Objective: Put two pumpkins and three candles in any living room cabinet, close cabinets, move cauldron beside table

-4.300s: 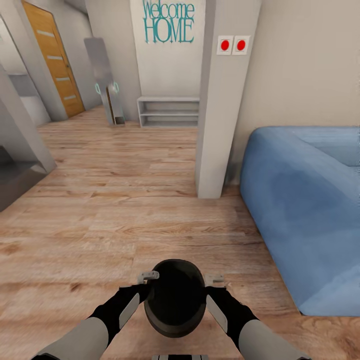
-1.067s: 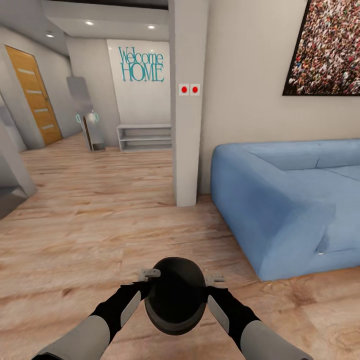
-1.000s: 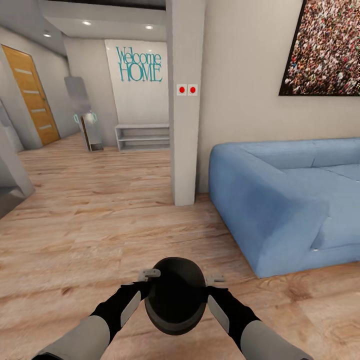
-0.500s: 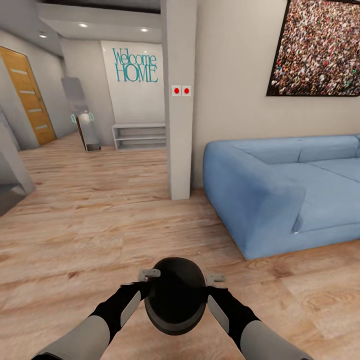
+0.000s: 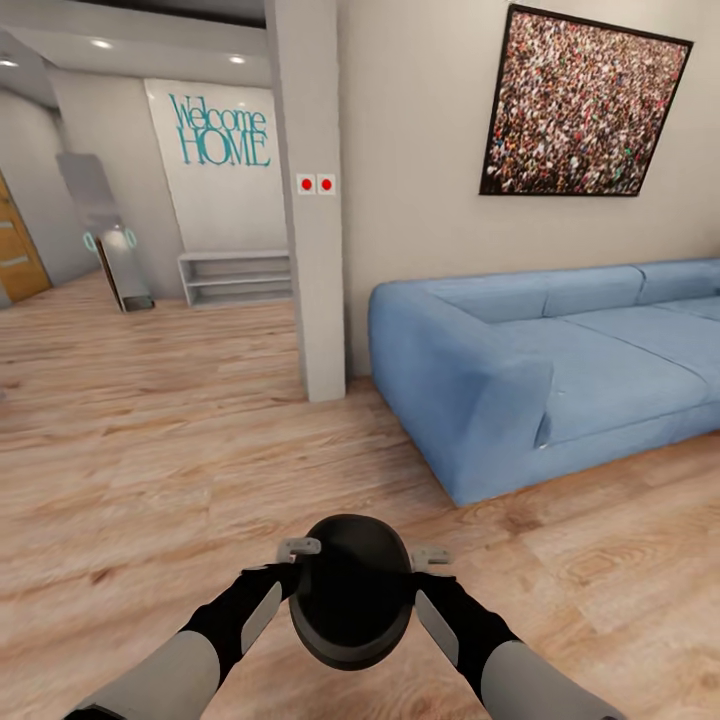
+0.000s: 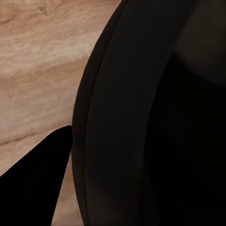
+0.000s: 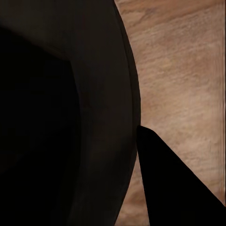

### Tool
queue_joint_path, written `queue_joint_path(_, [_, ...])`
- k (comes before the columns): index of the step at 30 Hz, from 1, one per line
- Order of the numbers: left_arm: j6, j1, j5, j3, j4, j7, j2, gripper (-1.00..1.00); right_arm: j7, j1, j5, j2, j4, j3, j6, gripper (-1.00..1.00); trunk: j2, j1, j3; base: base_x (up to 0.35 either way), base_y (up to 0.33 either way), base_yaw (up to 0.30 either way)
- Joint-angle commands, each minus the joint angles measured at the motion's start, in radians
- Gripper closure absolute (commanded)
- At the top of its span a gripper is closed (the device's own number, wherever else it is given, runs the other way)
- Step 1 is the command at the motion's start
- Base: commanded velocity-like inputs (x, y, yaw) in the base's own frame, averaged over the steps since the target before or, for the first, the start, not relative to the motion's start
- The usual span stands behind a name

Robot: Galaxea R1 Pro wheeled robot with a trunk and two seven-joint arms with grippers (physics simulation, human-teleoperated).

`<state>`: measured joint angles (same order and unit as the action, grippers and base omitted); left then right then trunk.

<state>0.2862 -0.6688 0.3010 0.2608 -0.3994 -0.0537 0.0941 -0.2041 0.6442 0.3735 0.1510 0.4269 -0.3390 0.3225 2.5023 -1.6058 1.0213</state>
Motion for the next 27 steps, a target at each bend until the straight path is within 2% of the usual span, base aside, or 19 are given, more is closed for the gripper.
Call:
queue_joint_path(1, [0.004, 0.0, 0.038, 0.02, -0.001, -0.006, -0.025, 1.0, -0.004, 0.002, 0.018, -0.005, 0.052, -0.011, -0.003, 1.0, 0.001, 0.0, 0.0, -0.001, 0.0, -0.266])
queue_joint_path(13, [0.004, 0.0, 0.038, 0.021, -0.016, -0.007, -0.025, 1.0, -0.004, 0.002, 0.018, -0.005, 0.052, -0.011, -0.003, 1.0, 0.001, 0.0, -0.004, 0.0, 0.0, -0.248])
queue_joint_path(17, [0.005, 0.0, 0.038, 0.021, -0.053, -0.007, -0.025, 1.0, -0.004, 0.002, 0.018, -0.005, 0.052, -0.01, -0.003, 1.0, 0.001, 0.0, -0.005, 0.0, 0.0, -0.058])
queue_joint_path(27, [0.005, 0.0, 0.038, 0.021, -0.058, -0.007, -0.025, 1.0, -0.004, 0.002, 0.018, -0.005, 0.052, -0.011, -0.003, 1.0, 0.001, 0.0, -0.005, -0.031, 0.0, -0.004])
